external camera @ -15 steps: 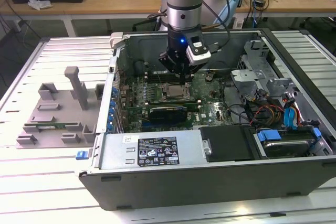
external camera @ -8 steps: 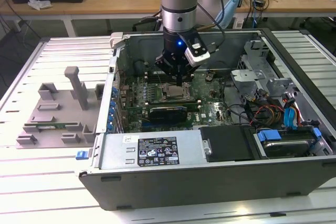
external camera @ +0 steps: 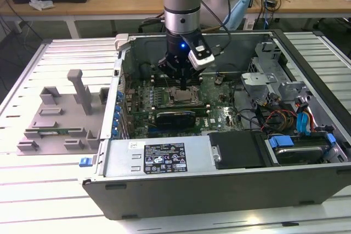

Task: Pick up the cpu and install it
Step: 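Close the cpu cover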

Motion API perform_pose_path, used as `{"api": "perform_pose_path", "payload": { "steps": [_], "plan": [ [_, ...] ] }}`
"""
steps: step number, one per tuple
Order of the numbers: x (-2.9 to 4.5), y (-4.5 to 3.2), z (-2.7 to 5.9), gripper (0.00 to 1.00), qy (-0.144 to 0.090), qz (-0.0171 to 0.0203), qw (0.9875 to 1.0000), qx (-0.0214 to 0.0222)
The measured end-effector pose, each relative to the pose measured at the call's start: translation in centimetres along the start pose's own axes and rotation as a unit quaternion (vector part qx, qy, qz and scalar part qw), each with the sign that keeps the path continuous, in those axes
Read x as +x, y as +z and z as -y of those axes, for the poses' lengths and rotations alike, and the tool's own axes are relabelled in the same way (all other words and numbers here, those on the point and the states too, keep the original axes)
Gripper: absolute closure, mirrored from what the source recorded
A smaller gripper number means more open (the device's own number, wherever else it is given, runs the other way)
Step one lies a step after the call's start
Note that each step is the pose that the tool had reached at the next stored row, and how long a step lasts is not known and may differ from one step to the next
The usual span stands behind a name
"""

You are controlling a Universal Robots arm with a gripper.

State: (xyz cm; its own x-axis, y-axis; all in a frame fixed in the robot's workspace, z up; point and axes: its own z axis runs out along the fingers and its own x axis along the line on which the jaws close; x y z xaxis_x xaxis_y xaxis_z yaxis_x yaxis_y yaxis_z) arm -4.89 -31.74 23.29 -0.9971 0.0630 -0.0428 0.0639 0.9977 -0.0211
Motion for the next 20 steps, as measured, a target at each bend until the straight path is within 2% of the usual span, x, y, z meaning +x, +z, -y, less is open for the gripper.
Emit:
{"api": "perform_pose_path", "payload": {
  "steps": [4, 7, 9, 10, 13, 20],
  "plan": [
    [1.70, -0.01, 0.11, 0.89, 0.000, 0.0005, 1.0000, 0.0000],
    [2.37, 0.15, 0.14, 0.89, 0.000, 0.0010, 1.0000, -0.0001],
    [2.40, 0.77, 0.13, 0.89, -0.002, 0.0010, 1.0000, -0.0001],
    [2.27, 1.45, 0.10, 0.89, -0.004, 0.0011, 1.0000, -0.0003],
    [2.29, 2.50, 0.08, 0.89, -0.004, 0.0011, 1.0000, -0.0003],
    [2.01, 2.87, -0.08, 0.89, -0.016, 0.0012, 0.9999, -0.0006]
  ]
}}
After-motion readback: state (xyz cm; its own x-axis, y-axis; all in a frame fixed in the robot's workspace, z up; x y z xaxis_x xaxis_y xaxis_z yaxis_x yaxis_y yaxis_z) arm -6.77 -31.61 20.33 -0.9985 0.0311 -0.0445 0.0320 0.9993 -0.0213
